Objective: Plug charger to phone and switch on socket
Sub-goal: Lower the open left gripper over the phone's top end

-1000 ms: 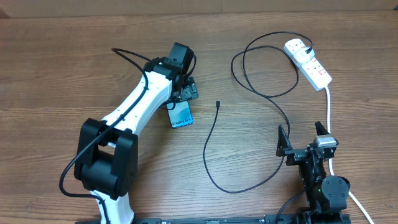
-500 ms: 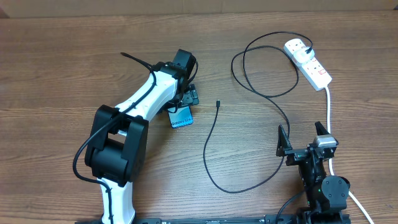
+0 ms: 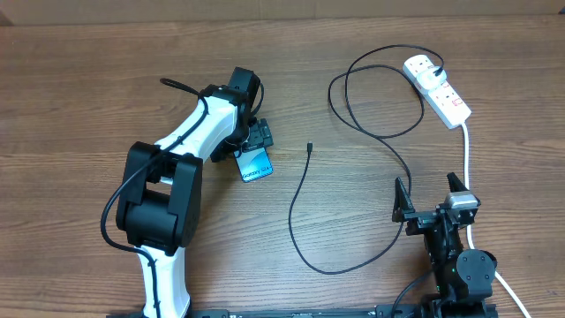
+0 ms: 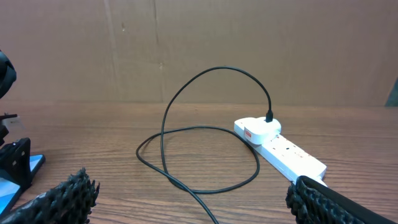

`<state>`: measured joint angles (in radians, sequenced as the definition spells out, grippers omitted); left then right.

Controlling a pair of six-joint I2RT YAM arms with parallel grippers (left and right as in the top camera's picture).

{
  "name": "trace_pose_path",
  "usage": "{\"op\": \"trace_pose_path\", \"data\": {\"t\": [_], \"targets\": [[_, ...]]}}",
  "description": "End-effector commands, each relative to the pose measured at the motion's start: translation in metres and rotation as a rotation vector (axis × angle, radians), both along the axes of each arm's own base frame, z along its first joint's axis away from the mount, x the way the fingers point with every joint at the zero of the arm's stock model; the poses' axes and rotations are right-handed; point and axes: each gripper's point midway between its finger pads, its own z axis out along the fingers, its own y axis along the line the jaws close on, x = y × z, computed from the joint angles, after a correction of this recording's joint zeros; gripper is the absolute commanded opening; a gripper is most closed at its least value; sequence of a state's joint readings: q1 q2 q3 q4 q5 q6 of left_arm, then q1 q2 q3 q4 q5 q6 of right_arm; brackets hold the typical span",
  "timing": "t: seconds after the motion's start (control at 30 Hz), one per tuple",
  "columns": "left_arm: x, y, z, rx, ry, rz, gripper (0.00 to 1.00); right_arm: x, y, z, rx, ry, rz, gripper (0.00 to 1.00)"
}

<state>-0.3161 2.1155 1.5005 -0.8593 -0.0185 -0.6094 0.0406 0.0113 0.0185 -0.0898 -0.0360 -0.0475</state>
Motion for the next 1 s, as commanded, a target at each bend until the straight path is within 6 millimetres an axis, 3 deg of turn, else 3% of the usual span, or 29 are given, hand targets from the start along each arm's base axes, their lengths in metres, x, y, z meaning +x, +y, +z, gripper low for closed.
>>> {"op": "trace_pose_path", "data": {"t": [0.0, 0.97], "targets": [[-0.0004, -0.0036, -0.0086, -0.007, 0.020, -0.033, 1.00, 0.0003, -0.0017, -0.0018, 0.006, -0.003, -0.010, 1.00], [-0.0049, -0.0088, -0.0072, 0.136, -0.015, -0.094, 1.00, 0.0003, -0.0017, -0.0018, 0.006, -0.003, -0.010, 1.00]]}}
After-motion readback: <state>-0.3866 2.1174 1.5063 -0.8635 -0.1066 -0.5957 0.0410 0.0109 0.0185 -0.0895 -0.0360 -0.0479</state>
